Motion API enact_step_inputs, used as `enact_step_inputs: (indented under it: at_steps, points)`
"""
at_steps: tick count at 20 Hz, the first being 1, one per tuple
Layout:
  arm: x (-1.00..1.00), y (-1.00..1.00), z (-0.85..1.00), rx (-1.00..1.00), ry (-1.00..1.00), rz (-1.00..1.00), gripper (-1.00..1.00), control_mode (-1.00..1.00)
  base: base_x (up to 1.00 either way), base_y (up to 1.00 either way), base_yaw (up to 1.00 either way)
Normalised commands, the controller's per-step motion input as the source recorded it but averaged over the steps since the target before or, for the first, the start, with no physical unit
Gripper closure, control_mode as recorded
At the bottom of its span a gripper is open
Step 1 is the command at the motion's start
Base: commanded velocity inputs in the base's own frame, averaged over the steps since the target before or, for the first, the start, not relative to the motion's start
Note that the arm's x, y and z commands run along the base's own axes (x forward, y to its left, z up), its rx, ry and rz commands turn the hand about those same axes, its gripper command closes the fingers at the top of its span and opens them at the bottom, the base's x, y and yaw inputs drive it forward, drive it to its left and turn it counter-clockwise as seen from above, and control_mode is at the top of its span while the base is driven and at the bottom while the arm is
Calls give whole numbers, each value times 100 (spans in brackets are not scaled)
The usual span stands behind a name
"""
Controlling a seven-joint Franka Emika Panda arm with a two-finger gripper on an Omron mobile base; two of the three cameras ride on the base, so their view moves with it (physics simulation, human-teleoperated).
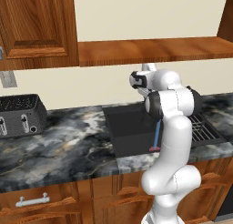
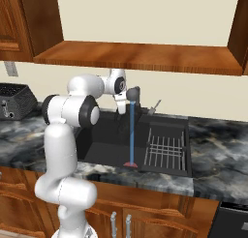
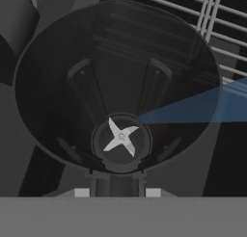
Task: Turn on the sink faucet and place the jug under the water for a few seconds to fill it up.
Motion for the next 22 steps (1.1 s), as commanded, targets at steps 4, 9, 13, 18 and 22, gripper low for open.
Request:
enact_step_inputs:
  at_steps: [4,9,13,18,22]
  points:
    - [0,0,0,0,0,0,100,-100,0,0,0]
    - [0,0,0,0,0,0,100,-100,0,0,0]
    - [0,0,0,0,0,0,100,-100,0,0,0]
    - [0,0,0,0,0,0,100,-100,0,0,0]
    - [0,0,0,0,0,0,100,-100,0,0,0]
